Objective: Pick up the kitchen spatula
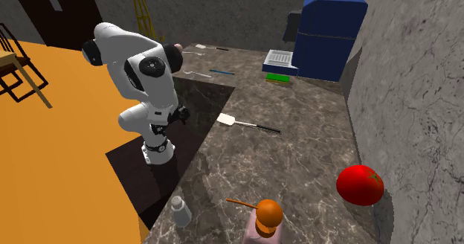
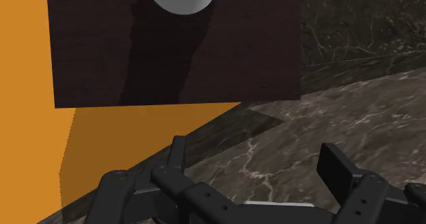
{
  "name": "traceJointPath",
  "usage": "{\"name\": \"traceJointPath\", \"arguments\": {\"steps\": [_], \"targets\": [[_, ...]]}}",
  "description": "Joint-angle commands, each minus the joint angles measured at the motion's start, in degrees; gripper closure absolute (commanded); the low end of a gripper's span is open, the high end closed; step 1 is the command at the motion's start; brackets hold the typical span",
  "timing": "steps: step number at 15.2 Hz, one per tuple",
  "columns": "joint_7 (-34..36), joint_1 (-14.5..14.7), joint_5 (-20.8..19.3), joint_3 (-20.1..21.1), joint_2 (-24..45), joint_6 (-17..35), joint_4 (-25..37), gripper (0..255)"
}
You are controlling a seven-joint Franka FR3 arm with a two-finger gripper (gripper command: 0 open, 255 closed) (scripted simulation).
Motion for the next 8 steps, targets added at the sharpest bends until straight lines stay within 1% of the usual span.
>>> {"name": "traceJointPath", "arguments": {"steps": [1, 8], "targets": [[0.0, 0.0, 0.0, 0.0, 0.0, 0.0, 0.0, 0], [-0.33, 4.99, 2.69, 5.99, 8.58, 8.96, 5.04, 0]]}}
